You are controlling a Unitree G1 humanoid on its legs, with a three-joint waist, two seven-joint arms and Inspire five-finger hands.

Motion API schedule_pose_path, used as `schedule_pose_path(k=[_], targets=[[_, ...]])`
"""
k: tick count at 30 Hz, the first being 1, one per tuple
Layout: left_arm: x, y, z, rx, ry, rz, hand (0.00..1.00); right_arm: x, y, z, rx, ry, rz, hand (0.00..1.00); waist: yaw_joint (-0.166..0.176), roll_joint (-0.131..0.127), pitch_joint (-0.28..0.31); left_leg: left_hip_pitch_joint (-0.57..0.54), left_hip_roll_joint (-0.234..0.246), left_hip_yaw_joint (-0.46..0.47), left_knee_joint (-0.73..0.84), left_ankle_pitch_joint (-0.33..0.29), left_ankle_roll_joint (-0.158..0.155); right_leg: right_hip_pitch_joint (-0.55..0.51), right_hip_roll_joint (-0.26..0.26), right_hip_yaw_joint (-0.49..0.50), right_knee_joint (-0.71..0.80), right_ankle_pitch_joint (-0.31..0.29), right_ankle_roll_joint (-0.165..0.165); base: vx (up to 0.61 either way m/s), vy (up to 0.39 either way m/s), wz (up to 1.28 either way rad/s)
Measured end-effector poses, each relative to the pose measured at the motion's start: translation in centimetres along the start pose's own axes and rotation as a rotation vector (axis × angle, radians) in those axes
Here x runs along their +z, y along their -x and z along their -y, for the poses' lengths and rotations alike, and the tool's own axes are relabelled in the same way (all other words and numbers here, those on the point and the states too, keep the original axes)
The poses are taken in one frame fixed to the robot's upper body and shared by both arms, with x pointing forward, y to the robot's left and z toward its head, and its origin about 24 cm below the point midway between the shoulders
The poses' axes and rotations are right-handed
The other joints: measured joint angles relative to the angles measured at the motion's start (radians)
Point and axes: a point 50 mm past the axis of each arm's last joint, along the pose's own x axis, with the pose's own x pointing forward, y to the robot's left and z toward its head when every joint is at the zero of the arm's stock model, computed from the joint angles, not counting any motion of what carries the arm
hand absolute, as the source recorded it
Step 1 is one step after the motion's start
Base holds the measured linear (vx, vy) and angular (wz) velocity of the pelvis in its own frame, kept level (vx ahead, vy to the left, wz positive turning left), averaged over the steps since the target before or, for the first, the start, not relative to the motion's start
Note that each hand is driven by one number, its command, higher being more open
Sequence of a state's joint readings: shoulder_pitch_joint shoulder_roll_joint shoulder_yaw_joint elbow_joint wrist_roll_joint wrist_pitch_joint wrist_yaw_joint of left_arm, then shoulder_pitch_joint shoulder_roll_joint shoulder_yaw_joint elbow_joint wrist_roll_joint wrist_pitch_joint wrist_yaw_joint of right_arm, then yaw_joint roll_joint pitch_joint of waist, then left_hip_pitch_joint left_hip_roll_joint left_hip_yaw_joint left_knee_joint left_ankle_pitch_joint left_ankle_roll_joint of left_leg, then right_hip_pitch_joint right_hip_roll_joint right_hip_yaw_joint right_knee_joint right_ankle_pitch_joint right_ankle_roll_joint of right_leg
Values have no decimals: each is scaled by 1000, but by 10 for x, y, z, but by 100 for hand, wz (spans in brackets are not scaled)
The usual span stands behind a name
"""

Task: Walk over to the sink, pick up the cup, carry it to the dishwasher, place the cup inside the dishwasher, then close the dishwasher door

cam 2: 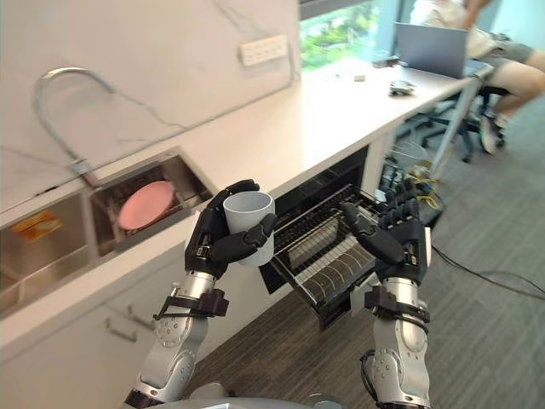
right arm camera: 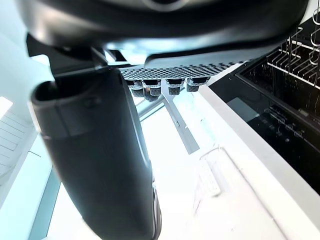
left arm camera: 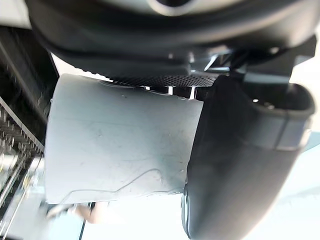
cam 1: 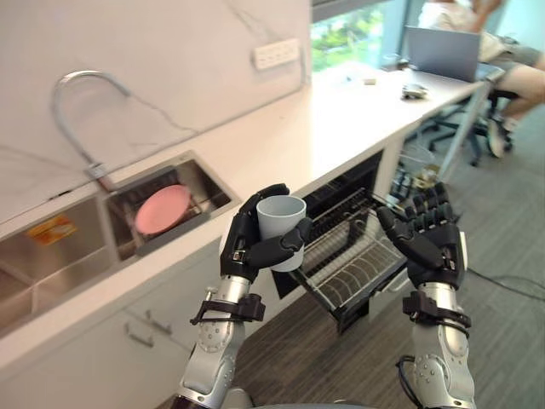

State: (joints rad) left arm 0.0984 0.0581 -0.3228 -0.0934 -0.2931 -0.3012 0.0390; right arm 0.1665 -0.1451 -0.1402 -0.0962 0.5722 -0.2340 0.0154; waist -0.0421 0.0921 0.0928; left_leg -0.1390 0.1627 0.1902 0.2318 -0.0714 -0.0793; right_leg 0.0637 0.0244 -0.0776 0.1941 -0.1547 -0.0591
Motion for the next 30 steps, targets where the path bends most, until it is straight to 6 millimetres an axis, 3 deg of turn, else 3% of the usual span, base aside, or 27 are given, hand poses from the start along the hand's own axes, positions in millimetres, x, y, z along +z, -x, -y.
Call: schedule_pose_path(k=[1,2,3,4,7,11,13,15,17,19,22,24,25,26,28,30], targets=[[0,0,1,-1,0,0,0,1,0,3,-5,20,-8,100,-2,16,-11,27,-22,2,-83,111,27,-5,4,-1,14,-19,32,324,229,-66],[0,0,-1,2,-9,-3,0,-3,1,4,-17,11,-26,100,-2,8,-22,48,-40,15,-109,151,25,-11,-14,-1,38,-42,51,342,236,-59],[3,-2,-3,0,-27,0,0,-4,5,5,-16,9,-42,100,-9,-17,-28,76,-72,19,-151,149,35,-23,-55,-38,69,-66,92,213,143,-24],[5,-3,-3,-2,-31,5,0,-4,6,5,-14,8,-45,100,-13,-26,-28,83,-88,19,-164,151,39,-24,-73,-52,74,-74,102,258,185,3],[10,-8,-2,-1,-35,14,0,-12,9,-1,25,-19,-80,100,-4,-34,-30,121,-130,28,-207,146,62,-13,-116,-98,79,-76,107,141,112,3],[20,-10,1,1,-23,57,0,-28,14,-22,121,-70,-158,100,6,-43,-25,155,-147,37,-227,127,74,1,-136,-143,85,-72,115,51,28,-5],[23,-11,4,13,-9,75,0,-34,16,-28,154,-85,-191,100,7,-47,-23,160,-149,49,-216,108,80,-19,-152,-169,142,-77,129,3,31,-21],[24,-13,6,53,-30,88,0,-39,19,-31,166,-98,-216,100,4,-63,-12,175,-161,64,-187,75,96,-90,-212,-220,335,-88,150,-20,71,-20],[25,-14,4,98,-87,103,0,-41,20,-32,164,-102,-225,100,-2,-76,-3,200,-168,67,-187,57,117,-121,-255,-250,437,-75,171,-22,74,-11],[30,-14,-2,180,-121,136,0,-42,20,-32,164,-105,-225,100,-2,-73,-3,205,-156,69,-186,51,124,-132,-285,-257,430,-114,127,-14,30,-6],[45,-15,-26,332,-137,229,0,-43,21,-36,178,-117,-228,100,1,-74,-3,180,-115,58,-169,32,103,-171,-328,-203,318,-111,137,14,-71,5],[52,-13,-42,405,-158,268,0,-42,21,-36,181,-116,-226,100,3,-92,-4,173,-106,43,-153,28,76,-164,-350,-178,232,-41,136,57,-225,23],[56,-12,-49,428,-175,288,0,-41,20,-37,181,-121,-225,100,8,-126,-18,169,-115,33,-154,32,54,-148,-361,-176,160,60,138,101,-348,28],[58,-11,-52,436,-174,297,0,-40,20,-38,182,-125,-223,100,21,-145,-29,164,-117,21,-155,40,27,-119,-356,-188,93,57,233,111,-347,25],[54,-11,-44,438,-131,294,0,-35,17,-35,184,-107,-209,100,31,-99,-32,148,-64,-1,-158,61,-1,-86,-292,-231,27,79,208,120,-295,23],[51,-13,-36,424,-97,282,0,-35,15,-35,192,-103,-221,100,37,-83,-41,154,-24,-2,-180,76,-29,-71,-246,-239,-10,92,193,98,-182,2]])
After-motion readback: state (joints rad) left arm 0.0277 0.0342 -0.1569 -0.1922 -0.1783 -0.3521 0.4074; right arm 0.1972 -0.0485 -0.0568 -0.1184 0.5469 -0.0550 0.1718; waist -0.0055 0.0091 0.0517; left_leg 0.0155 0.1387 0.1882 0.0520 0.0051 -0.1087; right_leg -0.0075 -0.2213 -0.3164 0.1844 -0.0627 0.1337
